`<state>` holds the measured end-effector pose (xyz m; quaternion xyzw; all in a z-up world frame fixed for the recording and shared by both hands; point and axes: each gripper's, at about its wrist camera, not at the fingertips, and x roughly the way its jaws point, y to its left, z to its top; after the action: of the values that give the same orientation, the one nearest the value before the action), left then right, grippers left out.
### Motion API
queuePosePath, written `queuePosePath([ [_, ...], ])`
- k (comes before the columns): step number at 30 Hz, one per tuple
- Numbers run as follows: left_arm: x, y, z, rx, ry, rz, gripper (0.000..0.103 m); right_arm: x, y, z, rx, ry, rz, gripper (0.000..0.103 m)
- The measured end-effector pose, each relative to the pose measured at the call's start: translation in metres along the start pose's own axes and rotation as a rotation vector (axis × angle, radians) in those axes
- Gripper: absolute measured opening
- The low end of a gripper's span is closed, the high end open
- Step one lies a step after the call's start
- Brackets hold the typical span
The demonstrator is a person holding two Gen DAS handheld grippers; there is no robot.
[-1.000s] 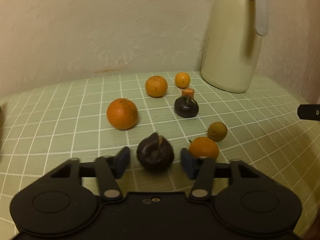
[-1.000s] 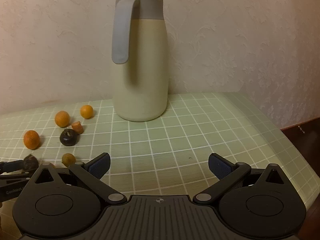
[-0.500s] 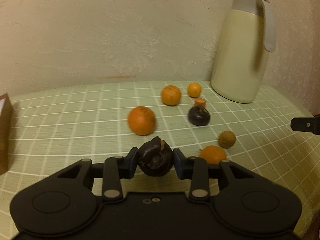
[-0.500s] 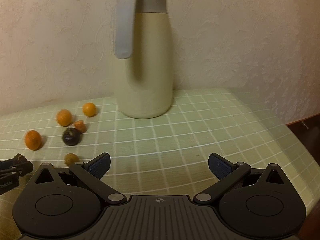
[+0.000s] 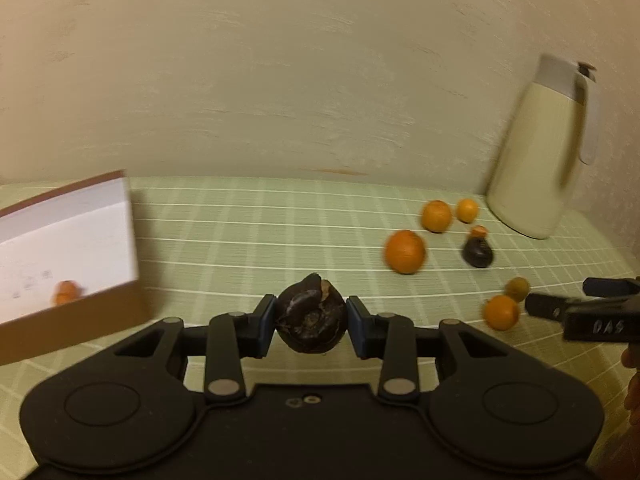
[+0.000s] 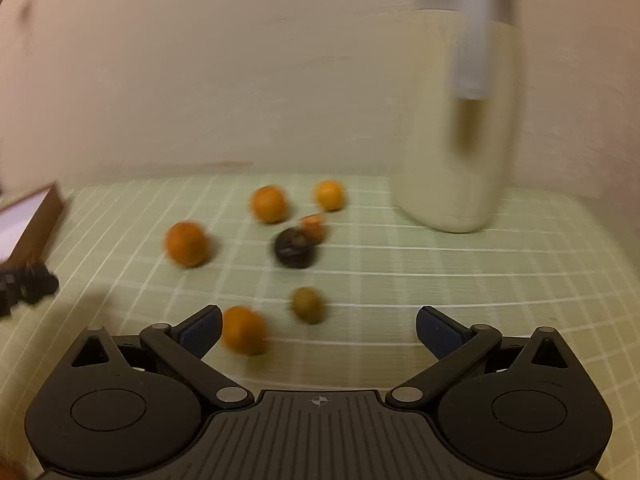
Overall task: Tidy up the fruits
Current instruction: 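Grasp the dark mangosteen with the left tool while the right tool grasps an orange, then carry the mangosteen and orange over the white box and open both tools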
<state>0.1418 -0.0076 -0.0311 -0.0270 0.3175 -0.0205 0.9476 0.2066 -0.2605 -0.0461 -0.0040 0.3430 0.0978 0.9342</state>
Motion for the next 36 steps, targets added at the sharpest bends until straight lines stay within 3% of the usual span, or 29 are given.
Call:
queuePosePath([
  [2,-0.006,0.01,0.0,-0.009,-0.006,0.014,0.028,0.005,0.014,-0.002,-0.039,0.009,0.019,0.102],
  [4,-0.011,0.02,0.001,-0.018,-0.012,0.026,0.028,0.008,0.022,-0.002,-0.052,0.022,0.038,0.075],
  [5,-0.013,0.024,0.001,-0.023,-0.015,0.029,0.028,0.011,0.025,-0.002,-0.05,0.036,0.041,0.072],
  [12,-0.022,0.04,0.002,-0.037,-0.03,0.045,0.028,0.023,0.03,-0.003,-0.028,0.069,0.06,0.068],
  [14,-0.024,0.044,0.001,-0.04,-0.031,0.048,0.028,0.032,0.033,-0.004,-0.026,0.093,0.051,0.055],
  [15,-0.025,0.047,0.001,-0.042,-0.032,0.052,0.028,0.035,0.034,-0.003,-0.023,0.106,0.053,0.028],
  [18,-0.031,0.055,0.0,-0.048,-0.038,0.065,0.028,0.038,0.037,-0.001,-0.022,0.117,0.058,0.029],
  [24,-0.045,0.079,-0.003,-0.072,-0.052,0.099,0.028,0.022,0.057,0.016,-0.029,0.05,0.097,0.029],
  [36,-0.088,0.14,-0.009,-0.133,-0.096,0.211,0.028,-0.009,0.154,0.043,-0.139,-0.042,0.29,0.029],
])
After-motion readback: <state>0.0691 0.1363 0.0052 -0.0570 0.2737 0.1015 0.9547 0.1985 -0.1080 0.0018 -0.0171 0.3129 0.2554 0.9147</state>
